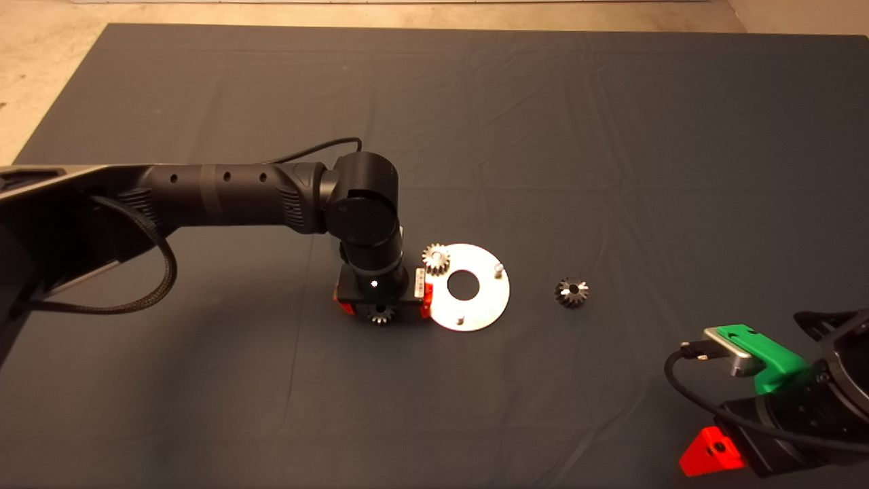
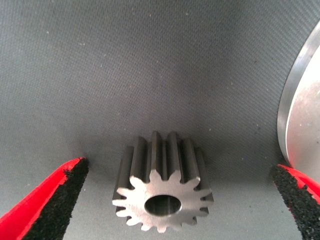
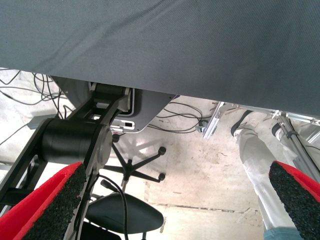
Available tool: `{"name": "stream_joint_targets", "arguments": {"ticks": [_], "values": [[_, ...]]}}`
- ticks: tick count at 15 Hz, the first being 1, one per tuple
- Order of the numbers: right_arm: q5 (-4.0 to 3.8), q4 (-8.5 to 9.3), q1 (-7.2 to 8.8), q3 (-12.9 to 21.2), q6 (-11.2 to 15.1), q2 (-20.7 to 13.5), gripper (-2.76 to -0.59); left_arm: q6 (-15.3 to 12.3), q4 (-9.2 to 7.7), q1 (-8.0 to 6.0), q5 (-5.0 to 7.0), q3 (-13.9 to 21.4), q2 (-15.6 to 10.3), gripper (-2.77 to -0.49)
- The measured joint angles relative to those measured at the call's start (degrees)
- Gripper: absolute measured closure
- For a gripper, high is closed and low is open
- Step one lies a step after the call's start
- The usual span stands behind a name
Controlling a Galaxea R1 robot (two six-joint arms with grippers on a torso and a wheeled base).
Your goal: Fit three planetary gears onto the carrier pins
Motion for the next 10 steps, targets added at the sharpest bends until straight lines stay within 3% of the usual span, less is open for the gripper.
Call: {"name": "stream_joint_targets", "arguments": {"ticks": [10], "values": [[-0.02, 0.0, 0.0, 0.0, 0.0, 0.0, -2.73, 0.0, 0.31, 0.01, 0.0, 0.0, 0.0, -2.44]]}}
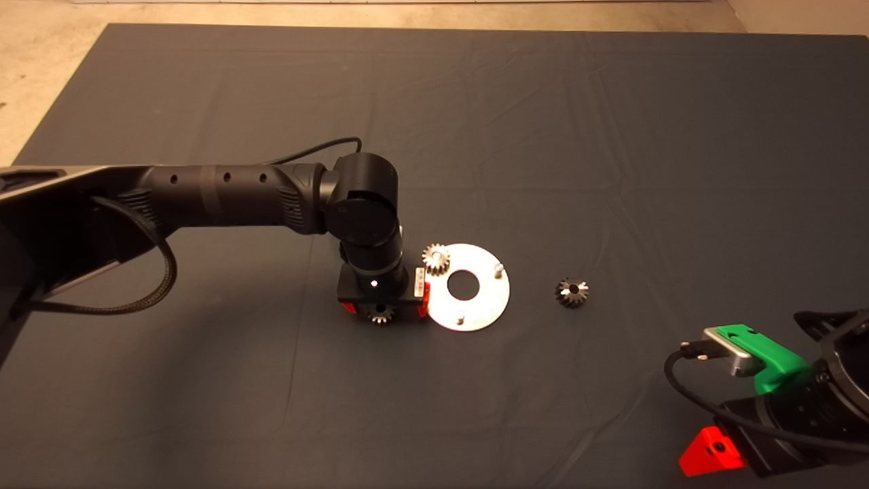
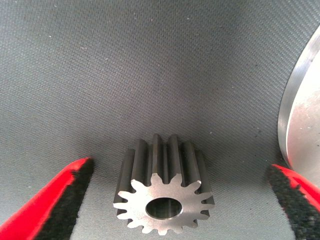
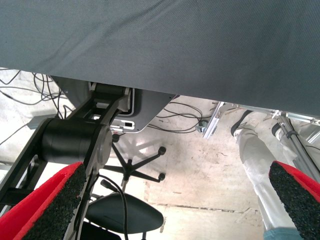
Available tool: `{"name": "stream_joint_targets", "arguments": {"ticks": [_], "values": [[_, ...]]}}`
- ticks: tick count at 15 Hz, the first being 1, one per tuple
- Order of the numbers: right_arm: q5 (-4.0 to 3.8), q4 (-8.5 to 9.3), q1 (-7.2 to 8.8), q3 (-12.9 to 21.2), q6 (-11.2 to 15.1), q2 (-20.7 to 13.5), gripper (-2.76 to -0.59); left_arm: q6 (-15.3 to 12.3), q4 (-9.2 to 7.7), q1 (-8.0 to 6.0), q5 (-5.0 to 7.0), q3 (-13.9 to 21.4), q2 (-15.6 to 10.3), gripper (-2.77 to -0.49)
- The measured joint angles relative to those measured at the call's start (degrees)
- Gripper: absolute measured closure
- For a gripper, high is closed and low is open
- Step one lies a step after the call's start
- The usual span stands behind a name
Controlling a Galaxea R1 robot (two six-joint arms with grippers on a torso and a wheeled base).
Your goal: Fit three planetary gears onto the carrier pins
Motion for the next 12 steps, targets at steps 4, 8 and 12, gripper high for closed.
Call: {"name": "stream_joint_targets", "arguments": {"ticks": [4, 8, 12], "values": [[0.0, 0.0, 0.0, 0.0, 0.0, 0.0, -2.73, 0.0, 0.0, 0.01, 0.0, 0.0, 0.0, -2.39], [0.0, 0.0, 0.0, 0.0, 0.0, 0.0, -2.73, -0.2, 0.04, 0.01, 0.0, 0.0, 0.0, -2.23], [0.0, 0.0, 0.0, 0.0, 0.0, 0.0, -2.73, -0.3, 0.12, 0.01, 0.0, 0.0, 0.0, -2.08]]}}
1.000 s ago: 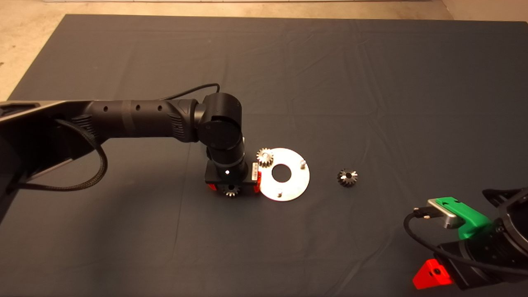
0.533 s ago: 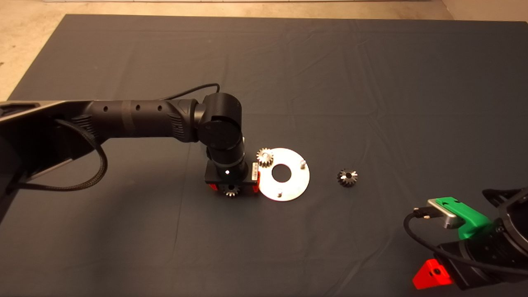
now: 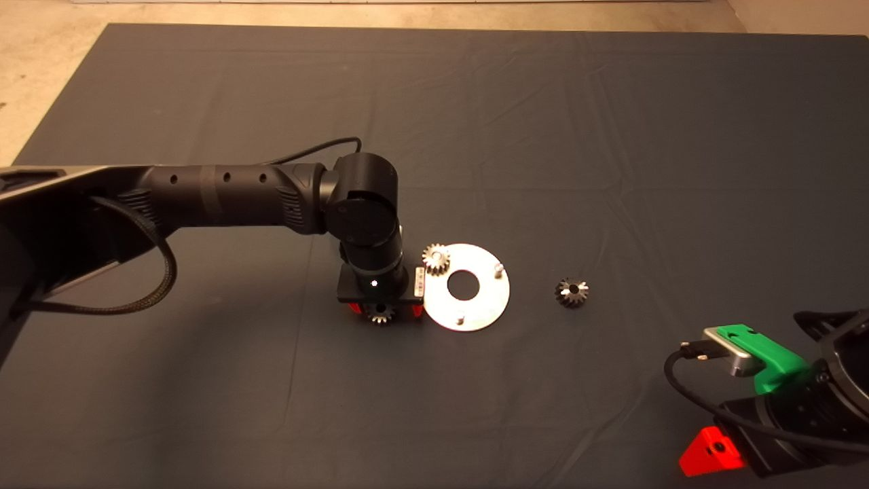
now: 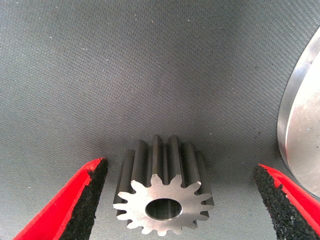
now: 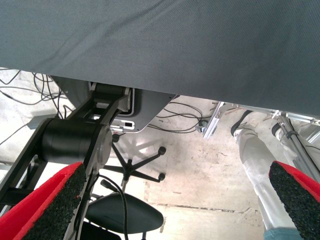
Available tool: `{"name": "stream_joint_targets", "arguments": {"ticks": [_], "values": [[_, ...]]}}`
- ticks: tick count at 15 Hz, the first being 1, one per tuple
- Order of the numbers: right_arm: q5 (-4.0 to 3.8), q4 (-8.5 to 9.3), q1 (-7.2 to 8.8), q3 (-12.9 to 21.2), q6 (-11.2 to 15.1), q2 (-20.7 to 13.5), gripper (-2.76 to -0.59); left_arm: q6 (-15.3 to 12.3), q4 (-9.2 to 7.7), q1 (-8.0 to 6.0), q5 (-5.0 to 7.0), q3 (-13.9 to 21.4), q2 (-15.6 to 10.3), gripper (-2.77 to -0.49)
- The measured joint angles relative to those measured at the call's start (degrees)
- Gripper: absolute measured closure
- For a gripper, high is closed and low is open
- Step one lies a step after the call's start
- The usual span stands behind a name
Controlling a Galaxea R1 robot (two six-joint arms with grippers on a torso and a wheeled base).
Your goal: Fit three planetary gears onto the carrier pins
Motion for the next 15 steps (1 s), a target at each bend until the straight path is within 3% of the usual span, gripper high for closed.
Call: {"name": "stream_joint_targets", "arguments": {"ticks": [12, 15], "values": [[0.0, 0.0, 0.0, 0.0, 0.0, 0.0, -2.73, -0.2, 0.01, 0.0, 0.15, 0.0, 0.0, -1.53], [0.0, 0.0, 0.0, 0.0, 0.0, 0.0, -2.73, -0.2, 0.01, 0.0, 0.2, 0.0, 0.0, -1.51]]}}
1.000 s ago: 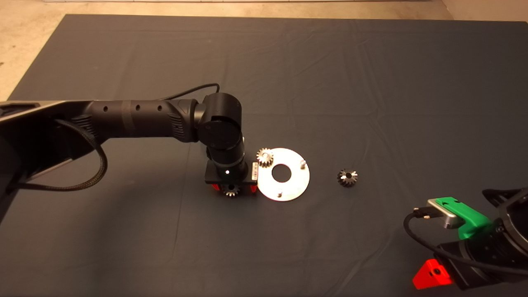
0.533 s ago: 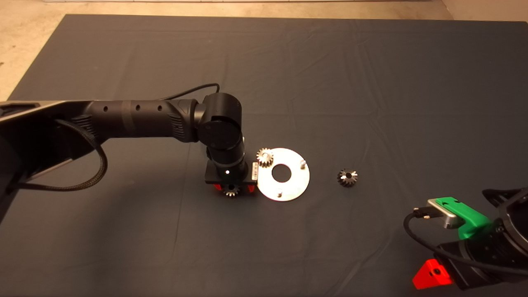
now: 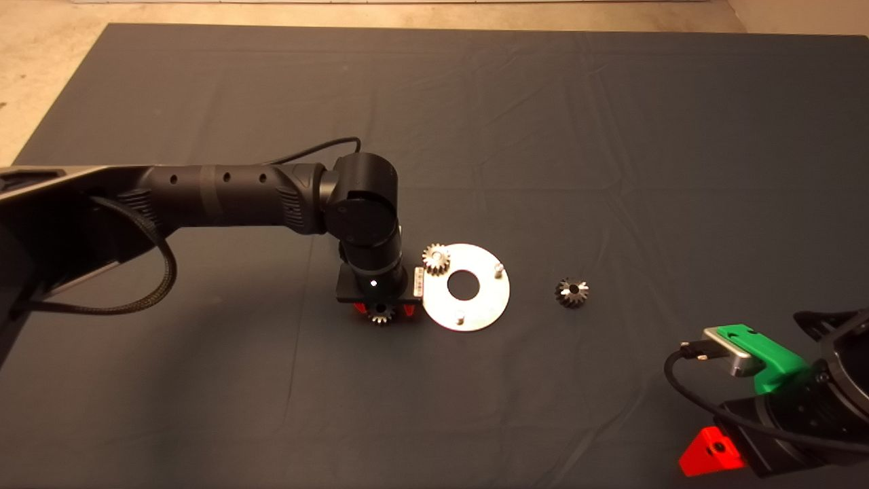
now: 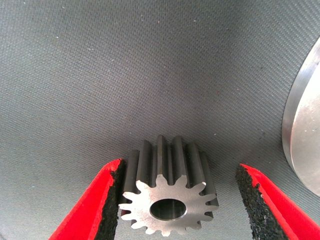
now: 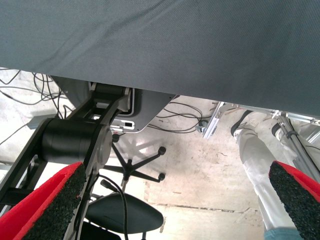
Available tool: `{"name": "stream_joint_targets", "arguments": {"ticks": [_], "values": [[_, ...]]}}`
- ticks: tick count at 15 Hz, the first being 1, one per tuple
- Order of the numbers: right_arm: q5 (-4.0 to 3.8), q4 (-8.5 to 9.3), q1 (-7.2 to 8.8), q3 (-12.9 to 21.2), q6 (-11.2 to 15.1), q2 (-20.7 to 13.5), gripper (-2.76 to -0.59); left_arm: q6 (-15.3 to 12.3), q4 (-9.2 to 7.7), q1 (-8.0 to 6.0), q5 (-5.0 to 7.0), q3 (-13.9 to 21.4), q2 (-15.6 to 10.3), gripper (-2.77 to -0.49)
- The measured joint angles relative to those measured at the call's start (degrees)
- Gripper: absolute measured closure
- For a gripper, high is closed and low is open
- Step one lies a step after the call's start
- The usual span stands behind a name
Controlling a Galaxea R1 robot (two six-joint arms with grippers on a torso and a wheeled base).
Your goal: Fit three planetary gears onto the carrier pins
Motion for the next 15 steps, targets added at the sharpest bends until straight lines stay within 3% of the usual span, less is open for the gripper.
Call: {"name": "stream_joint_targets", "arguments": {"ticks": [8, 15], "values": [[0.0, 0.0, 0.0, 0.0, 0.0, 0.0, -2.73, 0.0, 0.0, 0.0, 0.06, 0.0, 0.0, -1.11], [0.0, 0.0, 0.0, 0.0, 0.0, 0.0, -2.73, 0.0, 0.0, 0.0, 0.05, 0.0, 0.0, -1.06]]}}
